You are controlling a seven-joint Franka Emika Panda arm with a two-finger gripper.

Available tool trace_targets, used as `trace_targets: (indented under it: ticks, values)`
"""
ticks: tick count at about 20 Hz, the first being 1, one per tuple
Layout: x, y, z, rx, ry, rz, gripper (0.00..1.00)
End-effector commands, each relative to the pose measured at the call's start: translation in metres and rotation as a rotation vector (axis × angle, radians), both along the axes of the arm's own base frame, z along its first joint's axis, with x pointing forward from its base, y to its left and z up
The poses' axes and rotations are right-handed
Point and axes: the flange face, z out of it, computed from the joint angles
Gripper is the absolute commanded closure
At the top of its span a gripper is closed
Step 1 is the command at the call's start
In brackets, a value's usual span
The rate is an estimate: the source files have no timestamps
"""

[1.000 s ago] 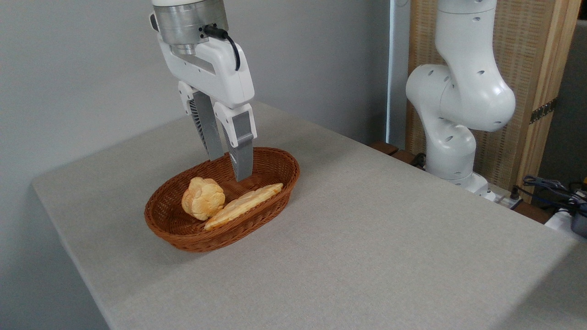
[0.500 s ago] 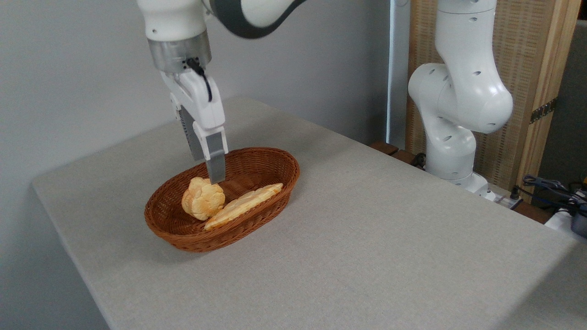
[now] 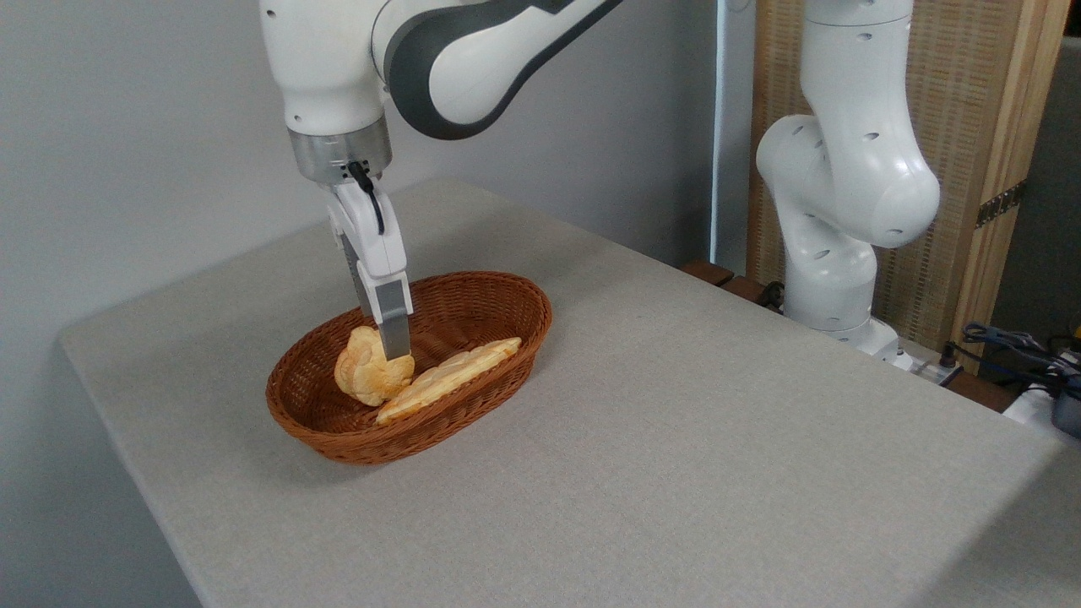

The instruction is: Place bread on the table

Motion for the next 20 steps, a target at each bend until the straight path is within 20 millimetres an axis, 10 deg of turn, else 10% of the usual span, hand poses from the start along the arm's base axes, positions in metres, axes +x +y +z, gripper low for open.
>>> trace_targets:
  ticks: [1,9,11,12,20]
  values:
    - [0.007,-0.014,-0.022,-0.013,-0.012,-0.002,0.0]
    - [0.012,-0.025,-0.039,-0.013,-0.015,-0.012,0.04]
    - [0.011,-0.026,-0.039,-0.013,-0.015,-0.013,0.71]
    - [0.011,-0.026,-0.039,-0.013,-0.015,-0.013,0.89]
    - [0.012,-0.024,-0.038,-0.012,-0.016,-0.009,0.94]
